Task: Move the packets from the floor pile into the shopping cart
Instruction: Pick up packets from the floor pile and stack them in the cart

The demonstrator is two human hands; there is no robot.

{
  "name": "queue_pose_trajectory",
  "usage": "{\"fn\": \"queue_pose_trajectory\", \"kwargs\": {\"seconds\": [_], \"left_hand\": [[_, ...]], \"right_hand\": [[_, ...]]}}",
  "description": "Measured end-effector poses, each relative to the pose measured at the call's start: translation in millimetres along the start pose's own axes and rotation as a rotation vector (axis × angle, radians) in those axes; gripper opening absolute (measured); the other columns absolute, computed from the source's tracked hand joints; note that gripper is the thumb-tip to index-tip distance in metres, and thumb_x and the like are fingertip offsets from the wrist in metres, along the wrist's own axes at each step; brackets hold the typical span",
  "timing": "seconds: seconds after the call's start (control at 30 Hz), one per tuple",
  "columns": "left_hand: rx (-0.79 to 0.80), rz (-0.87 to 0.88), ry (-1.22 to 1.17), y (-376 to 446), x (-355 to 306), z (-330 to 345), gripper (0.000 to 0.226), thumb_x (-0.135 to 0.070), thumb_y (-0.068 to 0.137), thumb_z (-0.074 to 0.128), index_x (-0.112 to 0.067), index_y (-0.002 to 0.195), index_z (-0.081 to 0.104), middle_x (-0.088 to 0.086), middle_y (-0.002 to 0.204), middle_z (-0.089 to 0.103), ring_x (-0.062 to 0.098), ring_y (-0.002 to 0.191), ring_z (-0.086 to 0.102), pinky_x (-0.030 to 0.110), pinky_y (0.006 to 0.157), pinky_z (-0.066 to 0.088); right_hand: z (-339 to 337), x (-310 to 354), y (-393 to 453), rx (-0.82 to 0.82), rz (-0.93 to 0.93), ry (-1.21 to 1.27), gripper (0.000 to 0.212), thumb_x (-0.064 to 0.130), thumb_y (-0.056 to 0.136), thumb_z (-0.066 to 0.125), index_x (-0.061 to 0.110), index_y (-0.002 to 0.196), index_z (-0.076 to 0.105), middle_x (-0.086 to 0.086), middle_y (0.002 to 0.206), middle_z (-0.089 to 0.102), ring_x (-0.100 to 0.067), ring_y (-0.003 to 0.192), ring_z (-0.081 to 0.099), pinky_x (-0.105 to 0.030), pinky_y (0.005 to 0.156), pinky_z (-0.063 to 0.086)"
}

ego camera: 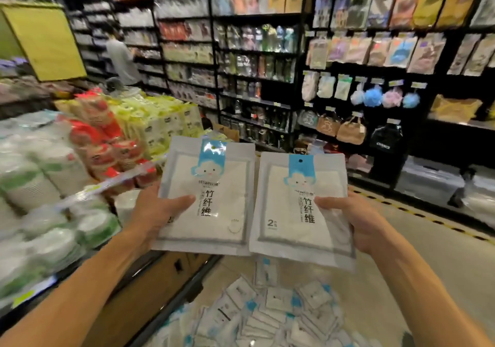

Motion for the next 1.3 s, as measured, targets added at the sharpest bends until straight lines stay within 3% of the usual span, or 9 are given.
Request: {"fn": "queue_pose_trajectory", "kwargs": {"seconds": [0.13,0.23,0.4,0.5,0.67,0.73,0.83,1.17,1.3], "left_hand": [[-0.242,-0.006,-0.023,-69,0,-65,0.034,-0.005,0.075,0.086,-0.010,0.104,0.070,0.004,0.091,0.078,0.023,0.081,0.075,0.030,0.064,0.059],[-0.413,-0.057,-0.052,-130,10,-110,0.040,-0.005,0.072,0.087,-0.007,0.108,0.070,0.008,0.093,0.078,0.028,0.083,0.076,0.037,0.072,0.061],[-0.680,-0.091,-0.077,-237,25,-158,0.032,0.002,0.073,0.084,-0.008,0.099,0.068,0.005,0.085,0.078,0.013,0.061,0.072,0.026,0.054,0.055],[-0.795,-0.113,-0.110,-298,32,-183,0.031,0.005,0.074,0.083,-0.009,0.097,0.068,-0.001,0.074,0.078,0.012,0.059,0.072,0.024,0.049,0.055],[-0.909,-0.170,-0.141,-385,40,-232,0.034,0.000,0.075,0.084,-0.008,0.105,0.070,0.012,0.094,0.078,0.034,0.088,0.075,0.049,0.081,0.060],[-0.958,-0.174,-0.142,-413,43,-254,0.032,-0.001,0.076,0.084,-0.010,0.102,0.069,0.011,0.092,0.078,0.032,0.088,0.074,0.045,0.076,0.060],[-0.995,-0.172,-0.132,-449,50,-290,0.032,0.000,0.078,0.083,-0.012,0.104,0.068,0.008,0.092,0.078,0.029,0.087,0.074,0.038,0.067,0.058],[-1.095,-0.250,-0.061,-531,91,-424,0.032,-0.004,0.079,0.083,-0.015,0.103,0.066,0.007,0.099,0.074,0.029,0.092,0.070,0.044,0.076,0.058],[-1.115,-0.275,-0.081,-539,116,-454,0.030,-0.002,0.079,0.082,-0.018,0.098,0.065,0.004,0.096,0.073,0.025,0.089,0.070,0.036,0.066,0.054]], "right_hand": [[55,-1,1,0.230,0.010,-0.093,0.037,0.000,0.088,0.073,-0.001,0.124,0.064,-0.021,0.107,0.077,-0.039,0.091,0.077,-0.045,0.067,0.064],[96,-9,-15,0.380,0.018,-0.160,0.040,0.001,0.087,0.074,0.001,0.125,0.063,-0.020,0.106,0.077,-0.040,0.093,0.076,-0.049,0.077,0.063],[163,-30,-63,0.596,-0.001,-0.228,0.024,-0.005,0.087,0.072,-0.006,0.111,0.070,-0.021,0.096,0.078,-0.033,0.074,0.077,-0.035,0.053,0.061],[198,-50,-102,0.716,0.034,-0.248,0.019,-0.006,0.088,0.070,-0.005,0.106,0.071,-0.020,0.093,0.078,-0.029,0.068,0.077,-0.032,0.051,0.060],[254,-84,-162,0.879,0.113,-0.270,0.033,-0.004,0.083,0.074,-0.006,0.116,0.066,-0.027,0.103,0.076,-0.046,0.093,0.074,-0.058,0.086,0.060],[278,-99,-186,0.931,0.140,-0.261,0.037,-0.003,0.081,0.075,-0.007,0.117,0.066,-0.029,0.106,0.075,-0.050,0.099,0.072,-0.065,0.094,0.055],[318,-122,-220,0.980,0.142,-0.282,0.052,0.002,0.075,0.082,-0.006,0.122,0.063,-0.028,0.108,0.074,-0.049,0.101,0.072,-0.066,0.097,0.053],[436,-207,-306,0.980,0.213,-0.319,0.034,-0.004,0.086,0.074,-0.004,0.119,0.063,-0.026,0.105,0.076,-0.046,0.098,0.074,-0.061,0.093,0.057],[468,-233,-307,0.972,0.212,-0.358,0.034,-0.005,0.085,0.074,-0.005,0.118,0.065,-0.025,0.103,0.077,-0.044,0.095,0.075,-0.057,0.091,0.059]]}}
Point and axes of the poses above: each hand's wrist, its own y-axis towards the middle knuckle, its own z-axis out of the palm, x = y × z, the point moved 2 cm from there along y, towards the middle knuckle
